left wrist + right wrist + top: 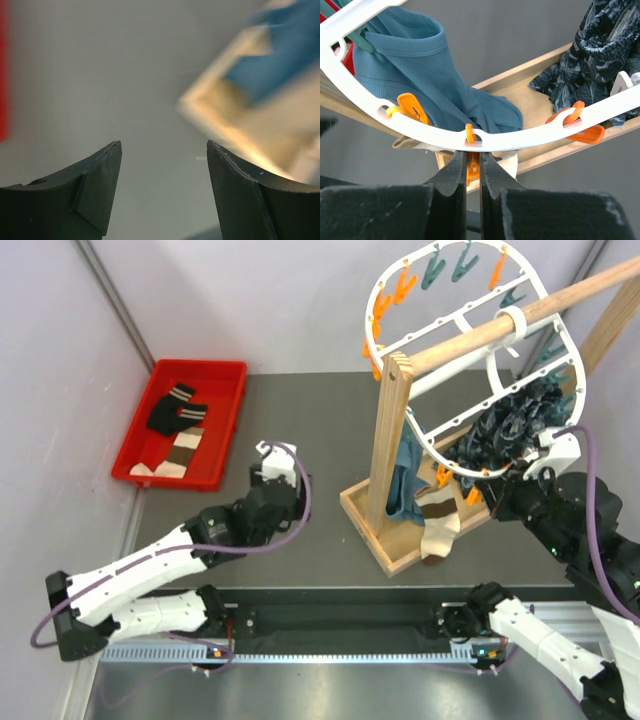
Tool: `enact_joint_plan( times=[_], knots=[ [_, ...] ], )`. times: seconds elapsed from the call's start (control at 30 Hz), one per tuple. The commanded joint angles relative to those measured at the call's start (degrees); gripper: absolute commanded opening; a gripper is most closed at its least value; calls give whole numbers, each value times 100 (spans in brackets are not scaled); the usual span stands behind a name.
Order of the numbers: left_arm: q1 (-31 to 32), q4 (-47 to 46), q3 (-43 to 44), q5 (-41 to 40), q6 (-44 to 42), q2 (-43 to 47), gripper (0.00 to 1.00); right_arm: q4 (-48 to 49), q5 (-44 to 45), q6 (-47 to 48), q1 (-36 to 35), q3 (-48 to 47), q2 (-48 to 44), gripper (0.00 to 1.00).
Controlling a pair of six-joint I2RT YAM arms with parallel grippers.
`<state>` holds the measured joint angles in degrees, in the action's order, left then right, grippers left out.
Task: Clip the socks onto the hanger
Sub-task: Pick up the sock from the bin.
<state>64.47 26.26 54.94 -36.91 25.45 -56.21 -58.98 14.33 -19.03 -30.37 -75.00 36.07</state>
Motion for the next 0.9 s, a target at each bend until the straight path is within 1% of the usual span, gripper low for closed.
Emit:
enact_joint_plan(
  times=[0.0,0.03,0.07,0.1,0.13,0.17,0.2,0.23,0.3,0.33,0.37,0.4,0.43,0.47,0.5,0.53,0.57,0.6,0.67,0.77,0.87],
  knots=[
    [-898,1653,157,-636,-22,-292,74,168,-18,110,-57,30,-22,0],
    [-1432,1811,332,-642,-92,-442,75,150,-9,110,-57,30,-13,0],
    [-1672,1795,394,-686,-337,-618,75,159,-18,118,-57,38,-21,0],
    [-1918,1769,456,-808,-504,-985,76,159,-26,118,-57,47,-30,0],
    [-2381,1612,543,-896,-680,-1198,78,168,-26,110,-57,73,-39,0],
    [-2630,1497,597,-984,-995,-1409,78,176,-35,110,-57,82,-39,0],
    [-2885,1313,710,-1116,-1138,-1820,79,176,-53,110,-57,91,-22,0],
    [-3453,1120,790,-1074,-1269,-2024,79,176,-53,118,-57,91,-22,0],
    [-4036,584,1035,-654,-1437,-2515,78,176,-97,136,-57,82,-4,0],
    [-4604,303,1167,-25,-1629,-2649,78,176,-105,145,-57,65,-13,0],
    [-4897,-160,1264,295,-1640,-2780,78,176,-140,145,-57,56,-13,0],
    [-5170,-191,1430,646,-1596,-3112,77,176,-176,145,-48,47,-4,0],
    [-5677,-218,1867,1328,-1535,-3299,76,176,-185,145,-65,38,-4,0],
    [-5882,-270,2072,1466,-1517,-3492,74,150,-202,154,-66,30,-13,0],
    [-6180,-305,2274,1519,-1439,-3850,74,133,-202,162,-57,21,-13,0],
    [-6331,-384,2659,1668,-1377,-4028,74,124,-202,171,-57,38,-21,0],
    [-6402,-472,2784,1930,-1376,-4178,72,115,-202,162,-57,47,-30,0],
    [-6646,-838,2890,1941,-1420,-4432,72,115,-202,162,-57,82,-56,0],
    [-6754,-1253,3013,1828,-1762,-4775,72,124,-246,145,-57,109,-83,0],
    [-6903,-1877,3006,1661,-2087,-5127,72,167,-316,127,-65,144,-118,0],
    [-7088,-2493,2848,2011,-2194,-5330,72,159,-334,162,-57,223,-110,0]
  ],
)
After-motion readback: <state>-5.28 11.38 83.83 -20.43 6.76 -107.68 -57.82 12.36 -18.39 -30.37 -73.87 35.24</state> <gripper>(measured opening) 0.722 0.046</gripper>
